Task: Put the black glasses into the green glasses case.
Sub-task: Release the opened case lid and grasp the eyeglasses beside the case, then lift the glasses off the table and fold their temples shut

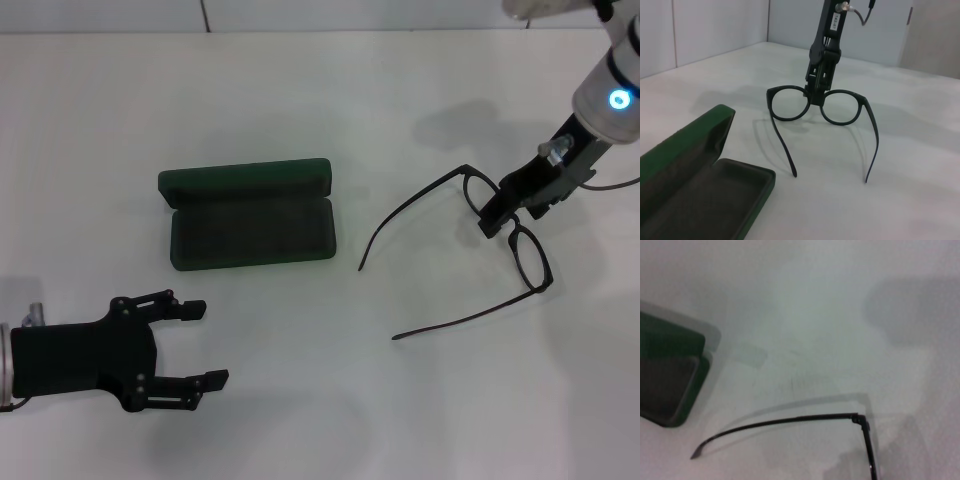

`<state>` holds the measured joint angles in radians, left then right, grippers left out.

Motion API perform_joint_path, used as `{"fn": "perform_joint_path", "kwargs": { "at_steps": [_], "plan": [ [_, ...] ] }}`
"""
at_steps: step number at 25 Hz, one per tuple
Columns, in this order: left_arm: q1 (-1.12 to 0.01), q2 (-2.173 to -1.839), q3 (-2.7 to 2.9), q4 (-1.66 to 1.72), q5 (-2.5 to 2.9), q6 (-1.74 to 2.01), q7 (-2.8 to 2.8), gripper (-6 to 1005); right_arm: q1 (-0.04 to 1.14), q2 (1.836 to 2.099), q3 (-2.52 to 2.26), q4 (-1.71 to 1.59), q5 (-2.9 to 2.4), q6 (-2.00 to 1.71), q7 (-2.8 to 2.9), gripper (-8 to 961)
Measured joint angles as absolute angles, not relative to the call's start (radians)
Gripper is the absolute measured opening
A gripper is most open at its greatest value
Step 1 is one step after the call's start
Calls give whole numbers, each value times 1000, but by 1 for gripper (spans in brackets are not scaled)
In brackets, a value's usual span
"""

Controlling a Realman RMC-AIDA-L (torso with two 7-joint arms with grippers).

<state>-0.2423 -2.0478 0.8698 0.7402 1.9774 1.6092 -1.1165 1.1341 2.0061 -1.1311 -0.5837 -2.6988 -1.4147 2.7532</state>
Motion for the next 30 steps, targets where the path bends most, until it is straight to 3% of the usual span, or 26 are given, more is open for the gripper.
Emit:
{"fn": "perform_joint_path", "kwargs": {
  "at_steps": [2,12,21,26,30],
  "plan": [
    [-243,-2048,870,740,1977,1606,-1117,849,1135,2011,-1154,-584,-2699,-1405,2753,805],
    [-248,-2048,870,736,1977,1604,-1115,836,1135,2014,-1168,-580,-2698,-1382,2754,392],
    [-250,-2048,870,736,1977,1601,-1115,825,1131,2014,-1170,-583,-2697,-1382,2744,159],
    [-251,-2048,870,736,1977,1601,-1115,818,1114,2014,-1181,-610,-2696,-1390,2733,65],
    [-252,-2050,870,736,1977,1601,-1115,813,1083,2011,-1175,-657,-2693,-1412,2717,61]
  ]
}}
